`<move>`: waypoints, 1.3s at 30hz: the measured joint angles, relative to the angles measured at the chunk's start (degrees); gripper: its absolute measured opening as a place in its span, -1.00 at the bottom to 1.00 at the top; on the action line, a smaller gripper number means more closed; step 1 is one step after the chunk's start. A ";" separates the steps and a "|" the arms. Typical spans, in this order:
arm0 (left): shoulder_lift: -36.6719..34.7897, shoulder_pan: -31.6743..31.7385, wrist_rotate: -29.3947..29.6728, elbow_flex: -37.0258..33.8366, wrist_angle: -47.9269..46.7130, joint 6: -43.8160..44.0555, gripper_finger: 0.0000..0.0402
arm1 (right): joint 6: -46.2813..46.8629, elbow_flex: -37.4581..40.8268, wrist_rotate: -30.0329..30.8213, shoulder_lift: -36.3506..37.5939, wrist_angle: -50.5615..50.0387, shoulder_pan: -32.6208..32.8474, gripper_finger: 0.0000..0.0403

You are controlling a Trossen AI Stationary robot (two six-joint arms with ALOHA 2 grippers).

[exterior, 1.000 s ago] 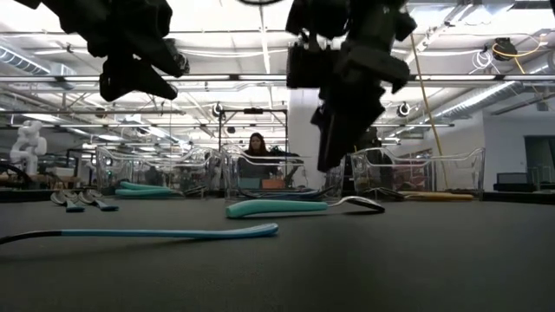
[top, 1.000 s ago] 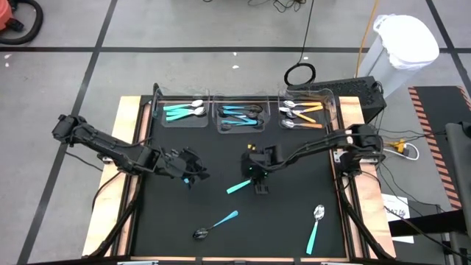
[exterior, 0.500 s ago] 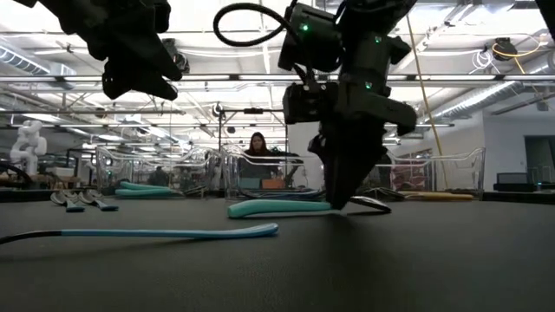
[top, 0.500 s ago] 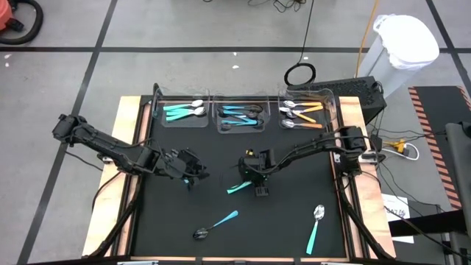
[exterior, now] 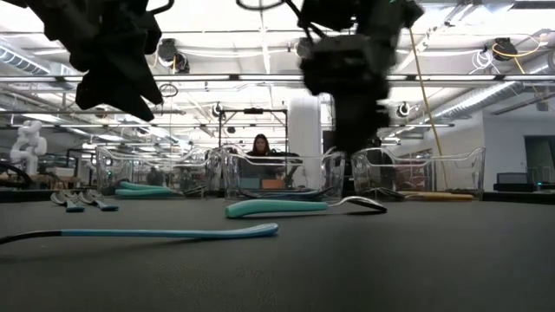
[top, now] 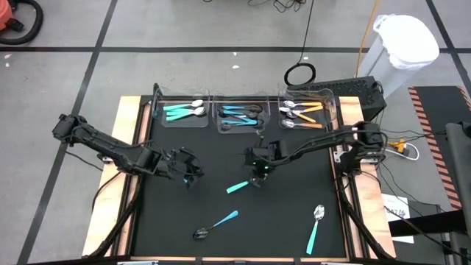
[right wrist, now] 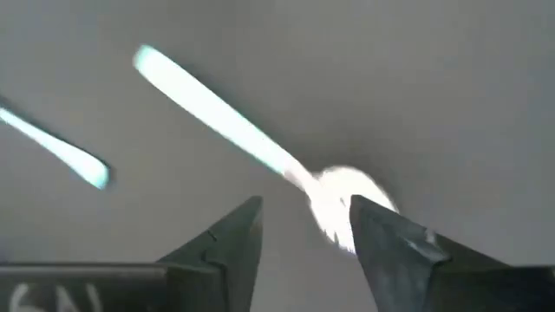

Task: Sort silverware by color (type)
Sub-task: Put the blue spoon into the middle transparent bin

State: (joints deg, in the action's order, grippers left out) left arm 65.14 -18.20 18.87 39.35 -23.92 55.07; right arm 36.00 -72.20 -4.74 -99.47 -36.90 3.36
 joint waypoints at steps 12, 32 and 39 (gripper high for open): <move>0.31 -1.84 2.52 -0.94 0.43 -5.96 -0.11 | -17.77 0.13 5.82 -1.51 5.80 5.77 -0.14; 0.20 -4.73 -9.22 -0.81 -13.06 10.52 -0.11 | -37.87 -7.72 -3.07 -19.17 46.04 14.14 -0.15; 0.17 -6.41 -13.66 -0.81 -16.94 10.52 -0.11 | -41.07 -17.41 -2.66 -29.46 46.52 16.43 -0.15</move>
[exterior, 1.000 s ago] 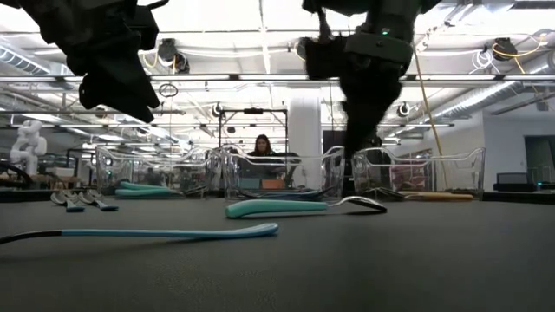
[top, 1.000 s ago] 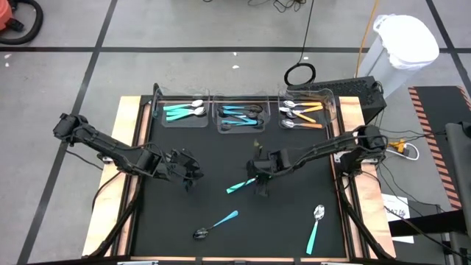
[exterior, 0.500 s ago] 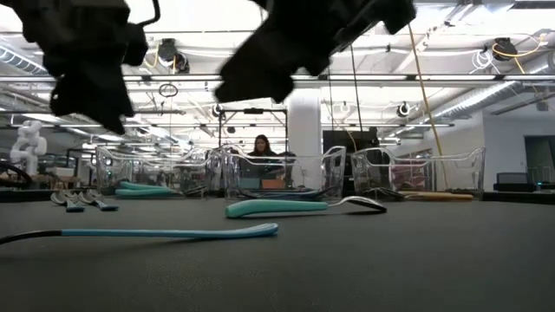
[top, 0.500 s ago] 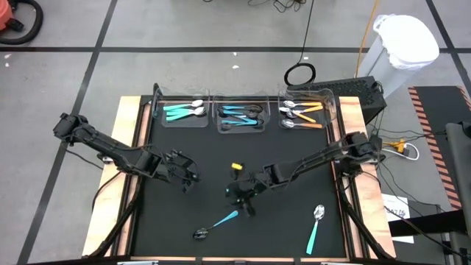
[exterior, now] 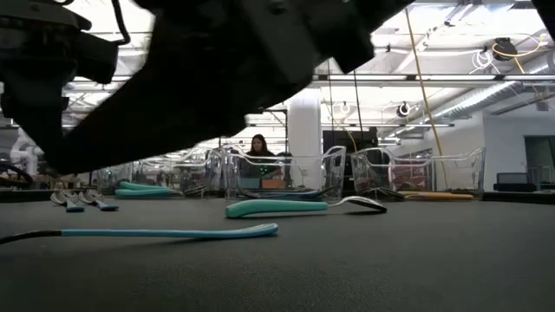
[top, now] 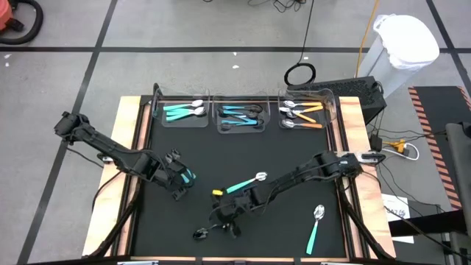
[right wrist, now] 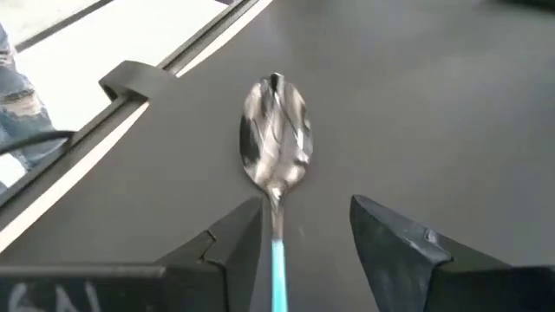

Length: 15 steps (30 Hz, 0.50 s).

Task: Sort silverware by color (type)
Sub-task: Put the blue spoon into the middle transparent bin

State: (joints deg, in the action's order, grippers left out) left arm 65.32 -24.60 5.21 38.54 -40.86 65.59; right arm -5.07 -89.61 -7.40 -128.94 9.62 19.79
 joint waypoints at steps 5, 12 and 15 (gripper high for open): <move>0.00 -1.00 -0.72 0.00 -0.42 0.08 -0.11 | 0.12 -5.06 -0.19 -3.32 -5.54 0.17 -0.18; 0.00 -1.42 -0.71 0.00 -0.58 0.06 -0.11 | 2.42 -5.89 -1.61 -3.96 -12.66 0.16 -0.40; 0.00 -1.42 -0.28 0.00 -0.63 0.04 -0.11 | 1.29 -5.93 -1.61 -3.88 -15.51 0.14 -0.56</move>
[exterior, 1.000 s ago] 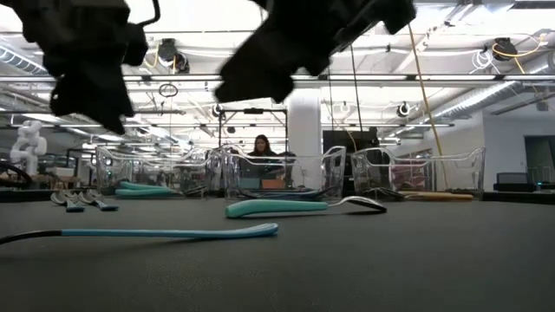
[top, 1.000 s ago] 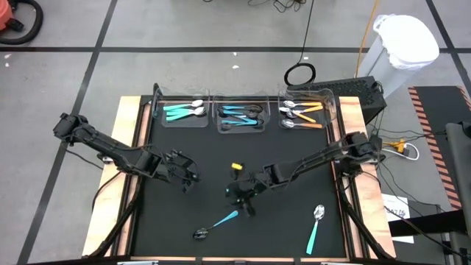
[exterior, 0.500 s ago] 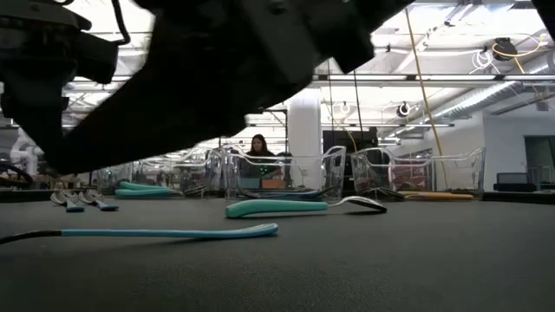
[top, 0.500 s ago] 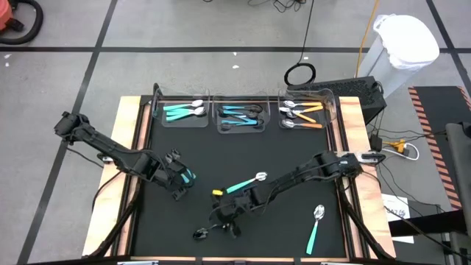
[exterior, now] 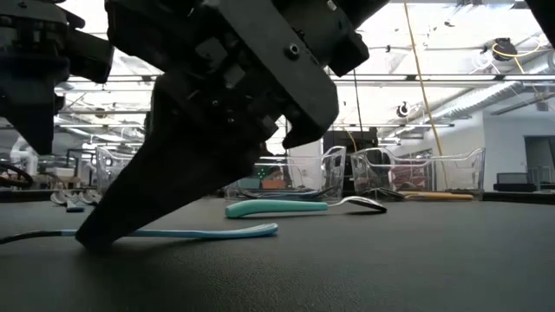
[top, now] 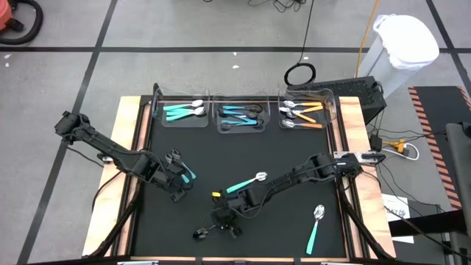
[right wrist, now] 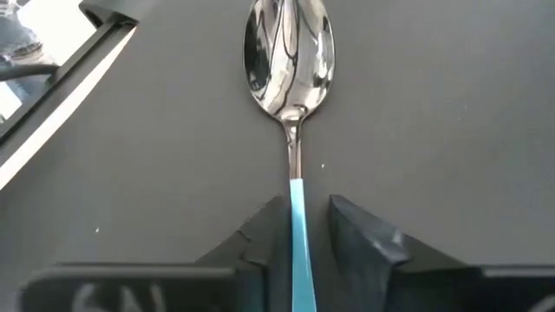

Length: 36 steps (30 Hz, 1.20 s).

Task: Sort silverware by color (type)
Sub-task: Put the blue spoon into the middle transparent bin

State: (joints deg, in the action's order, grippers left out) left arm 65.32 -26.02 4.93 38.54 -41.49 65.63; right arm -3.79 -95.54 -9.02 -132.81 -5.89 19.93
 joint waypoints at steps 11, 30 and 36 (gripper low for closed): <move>0.00 0.00 1.38 0.00 -0.27 -0.37 -0.11 | 3.68 -1.43 0.17 2.19 -7.82 -0.85 -0.95; 0.02 0.00 10.32 -0.04 9.27 -3.73 -0.11 | -15.76 -2.94 16.80 25.20 -39.47 -24.90 -0.97; 1.05 1.27 21.40 -0.06 23.60 -20.16 -0.11 | -23.82 -2.98 16.34 26.37 -37.68 -37.67 -0.97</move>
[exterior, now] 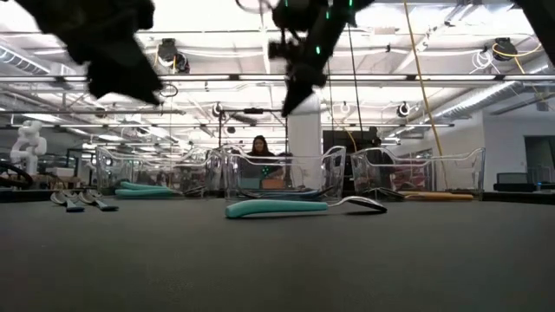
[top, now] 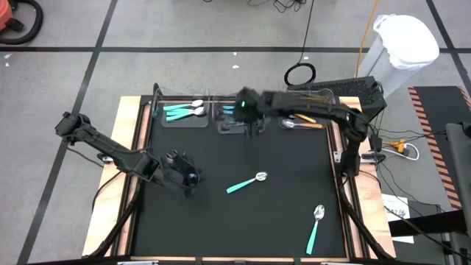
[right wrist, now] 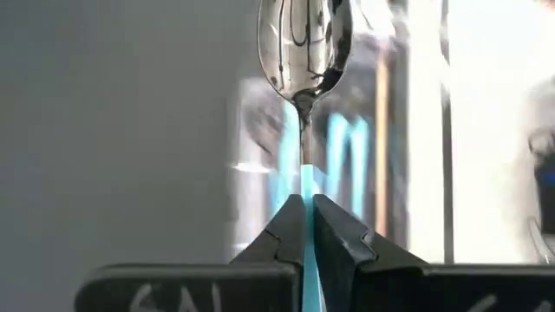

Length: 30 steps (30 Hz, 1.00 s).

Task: Sort silverware by color (type)
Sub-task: Put the blue spoon into the middle transparent bin, then put the light blue spoon into the left transparent bin

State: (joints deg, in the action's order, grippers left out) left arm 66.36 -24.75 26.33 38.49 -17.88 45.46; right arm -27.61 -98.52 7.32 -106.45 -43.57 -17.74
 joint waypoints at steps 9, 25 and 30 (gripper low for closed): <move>0.40 8.29 11.58 -0.01 5.96 -11.88 -0.11 | -6.40 0.03 -15.09 -3.99 0.63 -13.25 -0.91; 0.40 20.21 6.15 -0.01 15.51 -23.06 -0.11 | 4.06 0.04 -23.26 -4.38 -0.56 -15.69 -0.23; 0.40 20.69 4.59 -0.01 19.55 -28.06 -0.11 | 5.48 0.04 -31.38 -4.36 -8.56 -11.24 -0.33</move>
State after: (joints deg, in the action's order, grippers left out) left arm 66.76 -4.05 30.92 38.48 1.67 17.40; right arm -22.13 -98.48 -24.05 -110.80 -52.13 -28.98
